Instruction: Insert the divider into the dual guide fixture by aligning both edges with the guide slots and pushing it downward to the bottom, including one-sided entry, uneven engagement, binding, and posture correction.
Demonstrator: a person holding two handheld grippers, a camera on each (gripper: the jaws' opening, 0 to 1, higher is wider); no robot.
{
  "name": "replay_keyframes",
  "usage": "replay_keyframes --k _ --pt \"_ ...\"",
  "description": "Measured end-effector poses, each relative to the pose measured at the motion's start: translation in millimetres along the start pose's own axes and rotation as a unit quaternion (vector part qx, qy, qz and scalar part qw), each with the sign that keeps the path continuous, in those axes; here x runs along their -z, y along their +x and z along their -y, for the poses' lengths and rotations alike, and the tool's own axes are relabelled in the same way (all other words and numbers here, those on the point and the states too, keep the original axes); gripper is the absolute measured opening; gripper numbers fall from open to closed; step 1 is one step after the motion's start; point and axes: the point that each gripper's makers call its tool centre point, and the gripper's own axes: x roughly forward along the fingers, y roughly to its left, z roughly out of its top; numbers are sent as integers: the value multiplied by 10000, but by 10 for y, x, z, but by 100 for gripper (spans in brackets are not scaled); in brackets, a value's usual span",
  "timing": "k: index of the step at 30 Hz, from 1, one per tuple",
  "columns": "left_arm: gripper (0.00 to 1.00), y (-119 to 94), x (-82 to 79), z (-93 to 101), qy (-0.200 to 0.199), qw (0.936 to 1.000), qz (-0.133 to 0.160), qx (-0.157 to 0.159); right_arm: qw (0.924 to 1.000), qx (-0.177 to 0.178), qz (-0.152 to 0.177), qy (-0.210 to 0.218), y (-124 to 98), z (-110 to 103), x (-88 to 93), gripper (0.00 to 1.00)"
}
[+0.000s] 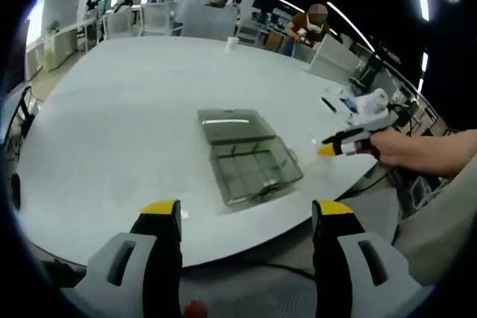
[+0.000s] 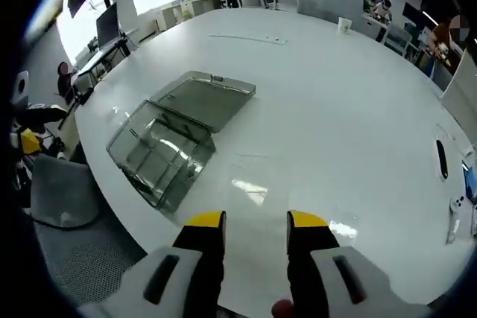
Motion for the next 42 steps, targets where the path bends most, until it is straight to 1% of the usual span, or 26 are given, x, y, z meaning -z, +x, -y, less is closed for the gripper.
replay_keyframes --k 4,13,19,30,36,42 --pt "67 9 12 46 60 10000 -13 68 9999 -72 98 -50 -73 -108 -40 28" --pt "59 12 -4 159 121 9995 31 273 9984 -258 406 -308 -225 -338 -191 28" --pt "55 6 -11 228 128 9992 60 369 9969 -352 562 -420 -326 -471 -257 28" --pt "49 23 -57 432 139 9978 186 628 9929 -516 873 -621 -552 -752 -363 28" --pt "46 29 -107 544 120 9964 304 786 9904 -588 1011 -738 -657 -864 -404 28" --pt "43 36 -180 663 96 9944 430 964 9869 -698 1164 -871 -795 -1024 -456 28"
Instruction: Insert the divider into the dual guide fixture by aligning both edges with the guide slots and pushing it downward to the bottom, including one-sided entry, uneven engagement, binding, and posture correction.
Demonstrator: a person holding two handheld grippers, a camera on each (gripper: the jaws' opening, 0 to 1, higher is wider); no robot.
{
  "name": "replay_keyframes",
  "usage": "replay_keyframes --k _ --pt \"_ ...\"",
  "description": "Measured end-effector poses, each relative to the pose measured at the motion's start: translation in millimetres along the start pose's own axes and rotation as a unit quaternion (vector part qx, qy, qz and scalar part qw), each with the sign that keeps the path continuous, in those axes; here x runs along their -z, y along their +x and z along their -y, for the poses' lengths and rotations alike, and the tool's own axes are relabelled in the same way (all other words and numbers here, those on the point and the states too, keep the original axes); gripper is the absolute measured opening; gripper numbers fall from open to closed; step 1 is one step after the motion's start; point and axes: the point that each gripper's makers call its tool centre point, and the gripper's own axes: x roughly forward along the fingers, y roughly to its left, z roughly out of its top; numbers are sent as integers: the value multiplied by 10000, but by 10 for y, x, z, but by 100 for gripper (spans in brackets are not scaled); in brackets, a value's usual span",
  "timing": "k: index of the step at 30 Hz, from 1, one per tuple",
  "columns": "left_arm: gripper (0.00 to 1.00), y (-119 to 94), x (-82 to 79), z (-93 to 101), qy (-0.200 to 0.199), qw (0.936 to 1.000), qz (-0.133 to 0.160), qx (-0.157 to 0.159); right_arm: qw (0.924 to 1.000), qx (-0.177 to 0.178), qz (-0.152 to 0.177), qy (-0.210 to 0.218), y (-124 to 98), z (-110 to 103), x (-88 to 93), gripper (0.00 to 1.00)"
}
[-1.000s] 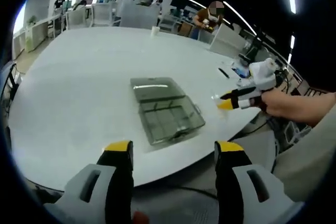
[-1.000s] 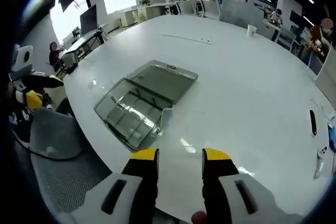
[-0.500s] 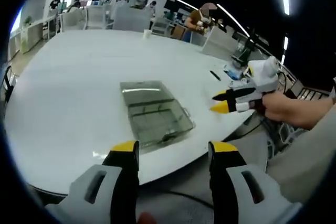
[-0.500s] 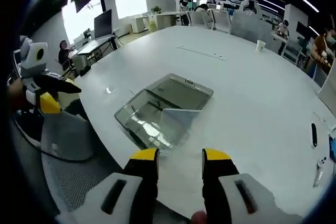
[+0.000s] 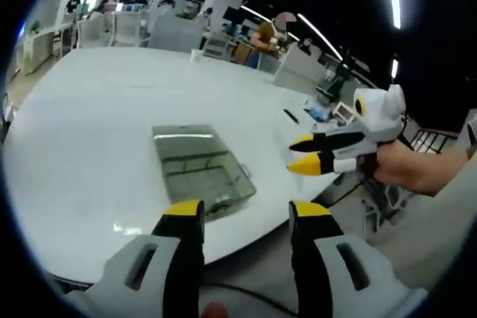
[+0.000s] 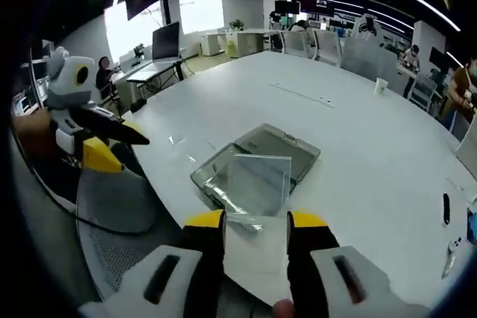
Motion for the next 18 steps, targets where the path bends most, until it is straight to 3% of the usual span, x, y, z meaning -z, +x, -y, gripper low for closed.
replay_keyframes --k 6,18 --pt "41 37 -93 94 27 9999 97 136 9997 -97 135 -150 -61 -132 -123 28" --pt "36 25 -338 280 -127 9968 576 548 9984 -256 359 -343 -145 -294 -336 28"
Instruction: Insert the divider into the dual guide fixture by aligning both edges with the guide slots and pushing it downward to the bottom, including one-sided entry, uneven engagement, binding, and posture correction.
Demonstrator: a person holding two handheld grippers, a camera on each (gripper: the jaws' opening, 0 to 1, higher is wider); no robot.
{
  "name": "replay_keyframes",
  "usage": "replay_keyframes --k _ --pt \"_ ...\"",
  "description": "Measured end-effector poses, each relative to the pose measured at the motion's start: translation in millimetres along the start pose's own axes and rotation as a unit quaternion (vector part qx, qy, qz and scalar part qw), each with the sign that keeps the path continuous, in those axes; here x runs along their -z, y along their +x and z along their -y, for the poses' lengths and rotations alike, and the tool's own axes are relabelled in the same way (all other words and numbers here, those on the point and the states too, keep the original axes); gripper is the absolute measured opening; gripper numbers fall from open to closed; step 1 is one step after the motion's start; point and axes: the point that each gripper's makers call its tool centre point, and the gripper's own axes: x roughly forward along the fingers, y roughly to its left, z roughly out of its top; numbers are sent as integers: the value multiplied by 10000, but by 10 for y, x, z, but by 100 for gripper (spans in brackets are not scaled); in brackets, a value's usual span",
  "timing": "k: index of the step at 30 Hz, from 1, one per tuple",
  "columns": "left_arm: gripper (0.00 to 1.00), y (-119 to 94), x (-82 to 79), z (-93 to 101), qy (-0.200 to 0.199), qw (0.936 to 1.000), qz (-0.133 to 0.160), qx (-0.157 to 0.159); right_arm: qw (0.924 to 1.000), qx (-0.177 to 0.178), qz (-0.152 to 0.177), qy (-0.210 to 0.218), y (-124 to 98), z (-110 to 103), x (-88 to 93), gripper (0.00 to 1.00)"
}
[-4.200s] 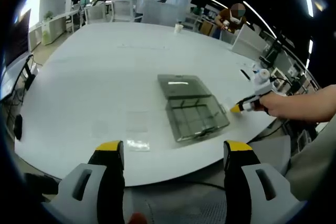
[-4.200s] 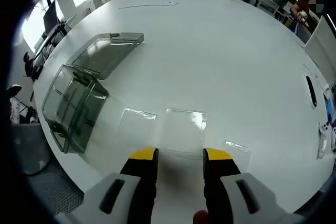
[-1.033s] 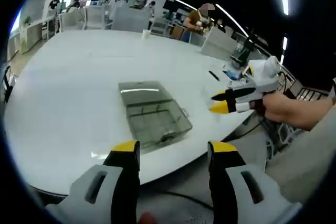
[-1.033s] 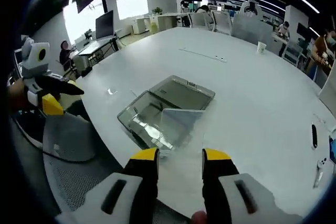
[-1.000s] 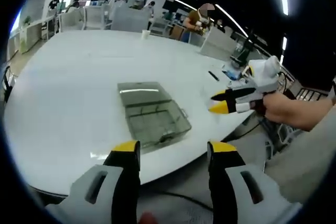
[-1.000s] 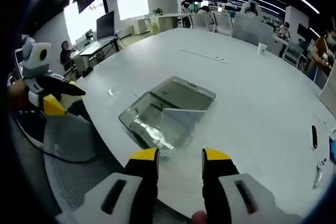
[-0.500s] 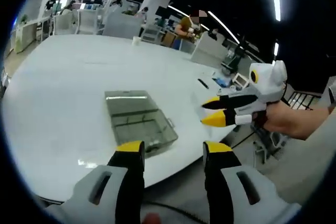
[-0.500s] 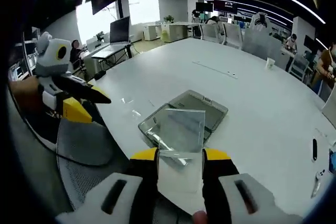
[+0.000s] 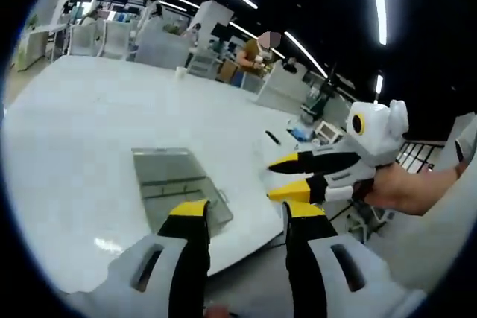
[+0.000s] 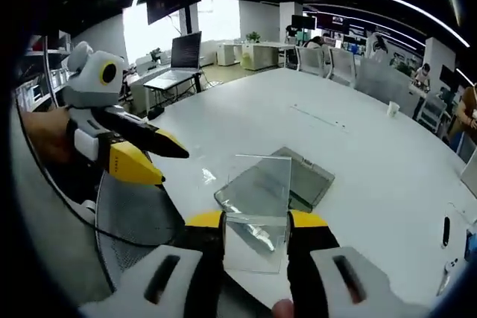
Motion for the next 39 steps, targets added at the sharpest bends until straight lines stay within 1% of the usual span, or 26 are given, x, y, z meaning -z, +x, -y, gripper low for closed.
replay_keyframes --k 2,3,5,9,11,13,17,23,33,39 --pt "35 4 -24 22 -47 10000 51 56 10000 -28 28 -23 -10 -27 -28 28" --pt "34 7 -57 46 -96 9998 134 118 10000 -40 40 -28 -8 -36 -37 28" --pt "33 9 -94 71 -113 9996 203 168 10000 -65 64 -38 -6 -52 -55 28" --pt "31 18 -138 111 -156 9991 285 258 9998 -109 122 -56 -10 -82 -89 28" --pt "30 29 -174 139 -297 9984 339 342 9998 -123 140 -66 -11 -97 -103 28" --pt "29 32 -206 151 -327 9980 390 377 9997 -146 177 -61 -11 -109 -120 28" --pt "28 56 -232 150 -285 9981 396 377 9995 -204 226 -72 -14 -149 -155 28" --pt "23 73 -252 135 -301 9979 451 365 9990 -306 311 -83 -15 -211 -212 28" --pt "16 74 -292 130 -487 9966 533 405 9986 -395 361 -50 -13 -277 -249 28" --pt "12 81 -281 138 -499 9966 504 426 9984 -405 399 -32 -23 -305 -274 28"
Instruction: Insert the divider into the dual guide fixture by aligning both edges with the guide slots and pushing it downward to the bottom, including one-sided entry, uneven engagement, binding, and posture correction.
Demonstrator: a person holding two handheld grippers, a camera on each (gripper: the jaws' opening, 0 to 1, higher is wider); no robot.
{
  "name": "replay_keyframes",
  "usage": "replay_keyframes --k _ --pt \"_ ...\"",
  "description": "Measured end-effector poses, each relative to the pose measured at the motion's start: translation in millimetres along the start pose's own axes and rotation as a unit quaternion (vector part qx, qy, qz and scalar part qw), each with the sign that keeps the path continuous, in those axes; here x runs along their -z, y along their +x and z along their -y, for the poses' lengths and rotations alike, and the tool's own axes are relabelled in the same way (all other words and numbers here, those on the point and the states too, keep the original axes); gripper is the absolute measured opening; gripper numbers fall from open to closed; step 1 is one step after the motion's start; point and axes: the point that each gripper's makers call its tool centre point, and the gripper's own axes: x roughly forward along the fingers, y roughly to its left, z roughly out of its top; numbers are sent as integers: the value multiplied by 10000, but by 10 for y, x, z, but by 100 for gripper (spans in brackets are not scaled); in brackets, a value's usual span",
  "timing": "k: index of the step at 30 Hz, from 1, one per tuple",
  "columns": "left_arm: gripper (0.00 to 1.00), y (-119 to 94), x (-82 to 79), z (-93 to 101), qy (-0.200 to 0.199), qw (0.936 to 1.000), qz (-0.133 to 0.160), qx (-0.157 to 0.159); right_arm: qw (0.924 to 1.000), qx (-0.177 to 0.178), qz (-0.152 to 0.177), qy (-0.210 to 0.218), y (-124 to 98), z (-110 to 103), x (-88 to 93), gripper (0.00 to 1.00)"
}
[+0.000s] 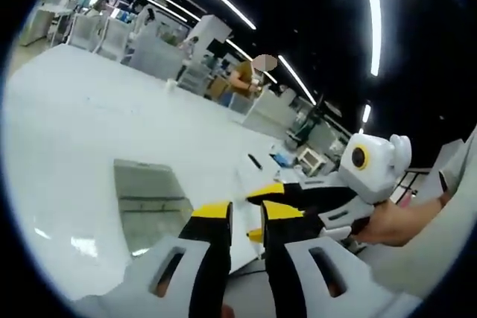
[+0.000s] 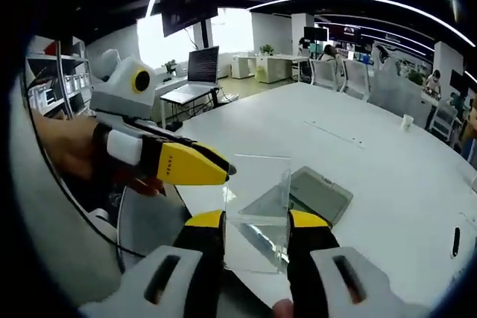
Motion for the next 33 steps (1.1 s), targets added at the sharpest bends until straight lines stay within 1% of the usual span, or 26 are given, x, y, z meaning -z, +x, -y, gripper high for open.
replay_keyframes --k 13,21,33 --pt "6 -3 -21 -24 -196 9998 81 -18 9999 -10 100 64 7 -50 -56 28" --pt "3 -12 -32 -56 -396 9991 160 -59 9999 -17 134 107 17 -75 -68 28" --pt "0 -7 -29 -75 -486 9986 180 -90 9998 12 160 136 18 -75 -78 28"
